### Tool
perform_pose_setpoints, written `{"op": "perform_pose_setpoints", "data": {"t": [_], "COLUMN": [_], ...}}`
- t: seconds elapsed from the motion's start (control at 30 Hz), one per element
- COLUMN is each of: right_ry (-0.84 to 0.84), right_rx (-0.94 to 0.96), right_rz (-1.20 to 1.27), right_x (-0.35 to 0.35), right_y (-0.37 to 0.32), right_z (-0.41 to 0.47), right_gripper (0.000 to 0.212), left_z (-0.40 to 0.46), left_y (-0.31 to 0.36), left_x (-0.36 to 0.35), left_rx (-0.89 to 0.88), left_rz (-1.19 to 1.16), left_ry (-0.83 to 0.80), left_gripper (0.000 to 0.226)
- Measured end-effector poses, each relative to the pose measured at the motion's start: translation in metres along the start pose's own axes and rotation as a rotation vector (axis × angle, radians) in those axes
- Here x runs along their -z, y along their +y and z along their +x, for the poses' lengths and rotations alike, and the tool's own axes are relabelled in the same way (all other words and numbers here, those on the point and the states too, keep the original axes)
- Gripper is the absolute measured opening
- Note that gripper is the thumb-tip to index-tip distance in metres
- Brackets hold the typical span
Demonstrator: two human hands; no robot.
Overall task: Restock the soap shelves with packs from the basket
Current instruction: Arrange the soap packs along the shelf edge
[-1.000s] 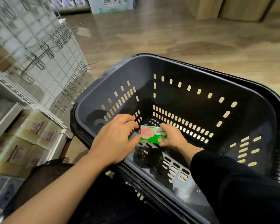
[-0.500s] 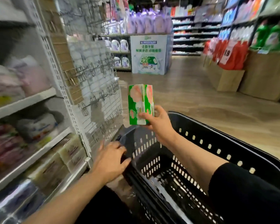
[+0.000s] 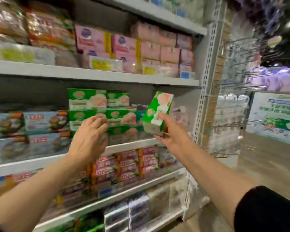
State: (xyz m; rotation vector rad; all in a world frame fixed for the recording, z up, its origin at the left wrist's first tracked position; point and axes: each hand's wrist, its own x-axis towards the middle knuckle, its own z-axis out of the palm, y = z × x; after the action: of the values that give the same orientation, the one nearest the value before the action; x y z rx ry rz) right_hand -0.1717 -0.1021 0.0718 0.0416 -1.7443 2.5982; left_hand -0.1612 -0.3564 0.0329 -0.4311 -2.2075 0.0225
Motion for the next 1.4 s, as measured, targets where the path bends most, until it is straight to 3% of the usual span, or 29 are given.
{"op": "perform_pose_setpoints", "data": {"t": [0.07,0.17,0.27,0.37,0.53,0.67,0.8,0.83,0.9,1.0,1.1,1.4], "right_ry": [-0.029,-0.053,-0.005,0.066,0.12,0.088,0.275,0.322,0.365,0.226,0.127,0.225], "right_rx": [-0.061,-0.109,-0.057,0.038,0.076,0.119,0.352,0.414,0.49,0.476,0.496,0.565], "right_rz": [0.08,0.123,0.154,0.203,0.136,-0.285,-0.664,-0.755,-0.868,-0.899,-0.814,-0.958], "right_x": [-0.041,-0.089,-0.124,-0.149,-0.171,-0.169,-0.155,-0.149,-0.137,-0.125,-0.122,-0.131], "right_y": [0.009,0.017,0.02,0.015,0.014,0.026,0.033,0.033,0.028,0.027,0.033,0.05], "right_z": [0.011,0.021,0.036,0.049,0.075,0.087,0.09,0.092,0.1,0.112,0.116,0.124], "right_gripper": [0.046,0.062,0.078,0.083,0.077,0.063,0.046,0.05,0.077,0.104,0.105,0.105], "left_z": [-0.021,-0.046,-0.057,-0.061,-0.066,-0.066,-0.065,-0.065,-0.064,-0.064,-0.064,-0.064], "left_y": [-0.037,-0.068,-0.081,-0.087,-0.093,-0.093,-0.093,-0.093,-0.091,-0.09,-0.09,-0.09], "left_x": [-0.002,-0.01,-0.025,-0.04,-0.049,-0.053,-0.052,-0.052,-0.051,-0.051,-0.052,-0.053], "left_rx": [-0.007,0.083,0.068,0.017,-0.024,-0.019,-0.037,-0.04,-0.035,-0.028,-0.021,-0.014], "left_rz": [0.11,0.212,0.257,0.308,0.357,0.353,0.375,0.379,0.384,0.395,0.4,0.439], "left_ry": [-0.079,-0.206,-0.17,-0.129,-0.072,-0.08,-0.088,-0.089,-0.095,-0.11,-0.119,-0.121], "left_gripper": [0.052,0.091,0.105,0.103,0.076,0.076,0.077,0.077,0.077,0.077,0.077,0.077]}}
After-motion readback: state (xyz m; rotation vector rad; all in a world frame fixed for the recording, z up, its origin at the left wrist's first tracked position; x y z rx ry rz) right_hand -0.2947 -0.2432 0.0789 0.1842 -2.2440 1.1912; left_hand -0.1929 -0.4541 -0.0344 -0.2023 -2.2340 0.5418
